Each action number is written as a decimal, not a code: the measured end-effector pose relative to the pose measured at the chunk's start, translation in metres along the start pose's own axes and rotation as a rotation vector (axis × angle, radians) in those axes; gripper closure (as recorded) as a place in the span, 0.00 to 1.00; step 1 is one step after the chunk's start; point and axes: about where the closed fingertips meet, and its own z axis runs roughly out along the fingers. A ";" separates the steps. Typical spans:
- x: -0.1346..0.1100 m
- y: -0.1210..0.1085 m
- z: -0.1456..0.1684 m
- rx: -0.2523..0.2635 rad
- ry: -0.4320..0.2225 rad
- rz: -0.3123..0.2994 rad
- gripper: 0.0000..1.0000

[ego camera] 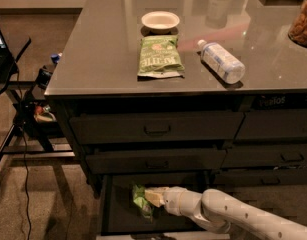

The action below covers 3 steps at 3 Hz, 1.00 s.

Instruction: Place green rice chip bag into bottom drawer

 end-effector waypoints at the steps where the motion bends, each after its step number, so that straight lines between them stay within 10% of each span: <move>1: 0.011 -0.026 0.012 -0.008 -0.019 0.041 1.00; 3: 0.032 -0.063 0.032 -0.046 -0.022 0.125 1.00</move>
Offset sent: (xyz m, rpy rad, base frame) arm 0.0353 -0.0197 -0.0779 0.0948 0.0840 -0.0465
